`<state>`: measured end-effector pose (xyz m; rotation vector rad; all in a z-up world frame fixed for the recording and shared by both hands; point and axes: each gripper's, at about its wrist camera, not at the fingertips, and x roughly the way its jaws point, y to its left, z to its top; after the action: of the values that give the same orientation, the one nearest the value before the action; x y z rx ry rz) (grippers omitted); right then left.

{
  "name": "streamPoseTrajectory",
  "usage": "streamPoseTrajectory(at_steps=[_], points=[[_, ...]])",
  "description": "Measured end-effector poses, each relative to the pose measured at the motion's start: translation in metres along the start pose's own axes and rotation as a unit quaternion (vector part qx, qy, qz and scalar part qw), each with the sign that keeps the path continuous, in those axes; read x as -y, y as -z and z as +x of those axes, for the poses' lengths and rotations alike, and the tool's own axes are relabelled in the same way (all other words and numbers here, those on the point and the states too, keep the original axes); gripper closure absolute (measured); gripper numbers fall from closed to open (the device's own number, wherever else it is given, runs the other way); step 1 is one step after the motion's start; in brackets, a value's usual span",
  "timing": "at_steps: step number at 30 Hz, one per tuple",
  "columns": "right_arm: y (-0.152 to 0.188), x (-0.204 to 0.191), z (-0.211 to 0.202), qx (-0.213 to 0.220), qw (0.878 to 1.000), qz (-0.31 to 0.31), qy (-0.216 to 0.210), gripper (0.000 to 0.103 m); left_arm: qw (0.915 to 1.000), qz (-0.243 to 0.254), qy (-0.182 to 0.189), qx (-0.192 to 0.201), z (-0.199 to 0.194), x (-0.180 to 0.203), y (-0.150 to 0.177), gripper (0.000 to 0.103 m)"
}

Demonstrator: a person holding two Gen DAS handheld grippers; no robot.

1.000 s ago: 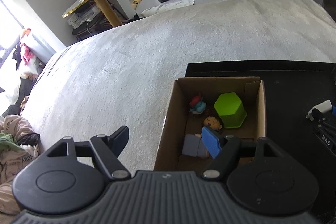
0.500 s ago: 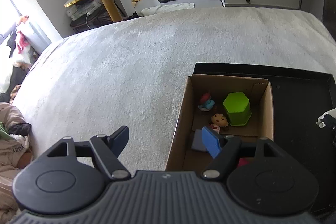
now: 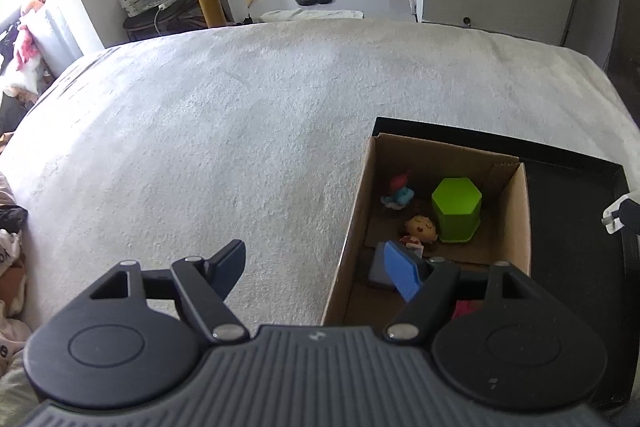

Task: Organize rigid objects
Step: 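Carry the white charger plug with the right tool over the box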

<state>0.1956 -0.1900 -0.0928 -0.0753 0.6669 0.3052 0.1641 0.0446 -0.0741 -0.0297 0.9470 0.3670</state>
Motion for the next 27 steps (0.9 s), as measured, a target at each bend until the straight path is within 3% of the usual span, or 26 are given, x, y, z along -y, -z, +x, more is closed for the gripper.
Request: streamPoseTrajectory(at_steps=[3,9,15,27], points=[[-0.002,-0.012,-0.003,-0.001,1.000,-0.010,0.010,0.057,0.9999,0.005,0.002,0.012,-0.001,-0.003,0.003,0.028],[-0.005,-0.035,-0.006,-0.005,1.000,-0.018,0.023,0.057,0.9990,-0.010,0.044,0.000,0.012,-0.016,0.003,0.028],[-0.009,-0.053,-0.005,-0.011,0.999,-0.026,0.031,0.057,0.9981,-0.014,0.059,-0.001,0.017,-0.021,0.006,0.028],[-0.017,-0.084,0.007,-0.024,0.999,-0.043,0.021,0.056,0.9925,-0.046,0.110,-0.028,0.037,-0.038,0.006,0.032]])
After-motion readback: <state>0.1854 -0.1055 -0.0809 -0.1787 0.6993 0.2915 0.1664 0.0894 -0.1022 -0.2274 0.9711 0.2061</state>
